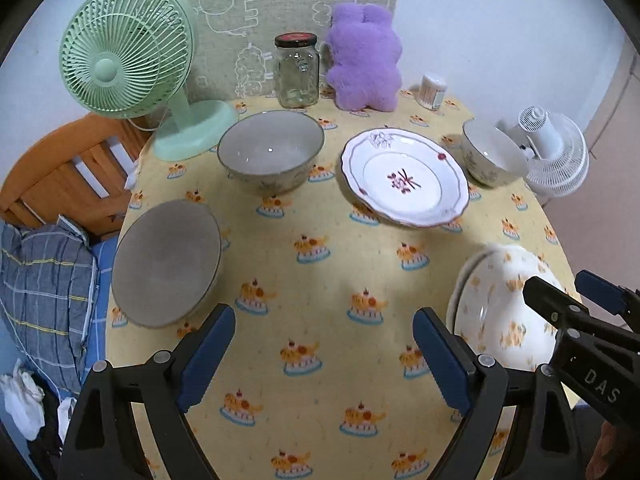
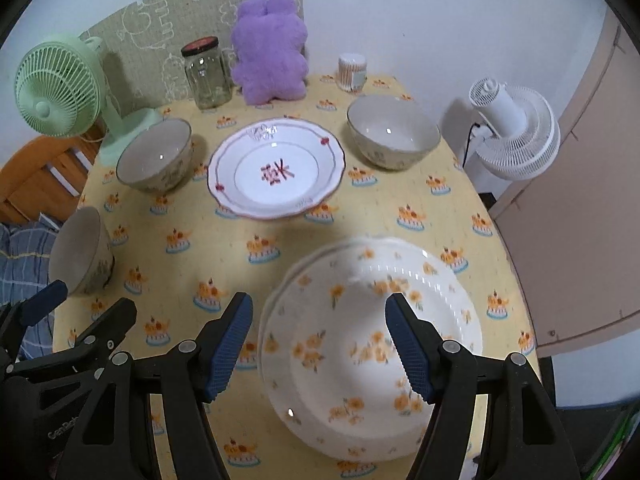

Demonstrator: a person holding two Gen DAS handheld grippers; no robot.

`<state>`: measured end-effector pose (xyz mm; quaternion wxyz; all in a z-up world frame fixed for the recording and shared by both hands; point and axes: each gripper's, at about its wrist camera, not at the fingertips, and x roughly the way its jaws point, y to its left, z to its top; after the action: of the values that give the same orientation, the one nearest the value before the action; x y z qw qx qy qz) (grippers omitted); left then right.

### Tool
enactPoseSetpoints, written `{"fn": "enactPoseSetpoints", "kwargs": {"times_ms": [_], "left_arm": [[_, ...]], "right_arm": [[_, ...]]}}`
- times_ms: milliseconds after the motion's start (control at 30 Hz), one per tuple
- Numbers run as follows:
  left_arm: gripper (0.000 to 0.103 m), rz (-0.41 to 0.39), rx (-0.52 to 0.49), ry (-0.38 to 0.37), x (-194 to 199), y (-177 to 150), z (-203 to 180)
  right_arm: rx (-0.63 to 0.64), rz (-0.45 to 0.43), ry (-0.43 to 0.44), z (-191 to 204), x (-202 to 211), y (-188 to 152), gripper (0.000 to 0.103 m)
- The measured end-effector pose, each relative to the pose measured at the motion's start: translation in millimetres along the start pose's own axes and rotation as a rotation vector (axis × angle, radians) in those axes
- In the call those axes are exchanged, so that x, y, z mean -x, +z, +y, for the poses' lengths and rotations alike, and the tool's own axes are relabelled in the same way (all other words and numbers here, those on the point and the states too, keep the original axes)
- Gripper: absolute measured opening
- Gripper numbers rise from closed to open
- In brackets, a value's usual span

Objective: Organize plates and bowls

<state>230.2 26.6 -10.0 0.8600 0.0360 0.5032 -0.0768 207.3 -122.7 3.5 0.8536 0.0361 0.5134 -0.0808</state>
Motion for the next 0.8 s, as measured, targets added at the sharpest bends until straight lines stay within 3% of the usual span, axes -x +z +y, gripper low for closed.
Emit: {"fn": "enactPoseSetpoints", "kwargs": {"times_ms": [200, 467, 633, 800], "left_arm": [[0.091, 0.007, -0.002, 0.039, -20.5, 26.5, -14.5], [0.090, 0.005, 0.076, 0.018, -51.8, 67.7, -23.8], [0.091, 0.001, 0.060, 0.076, -78.3, 85.7, -34.4], [0.086, 0.050, 0.049, 0.125, -112.1, 89.8, -43.1]], "right_arm": [[0.037, -0.015, 0.026, -6.6, -23.3, 32.1, 0.072], [0.068, -0.010, 0.086, -24.4, -61.8, 78.3, 0.072], [0.081, 0.018, 0.105, -30.4, -96.2, 102.7, 0.072], [0.064, 0.056, 0.126, -34.9, -126.8, 115.4, 0.072]]}}
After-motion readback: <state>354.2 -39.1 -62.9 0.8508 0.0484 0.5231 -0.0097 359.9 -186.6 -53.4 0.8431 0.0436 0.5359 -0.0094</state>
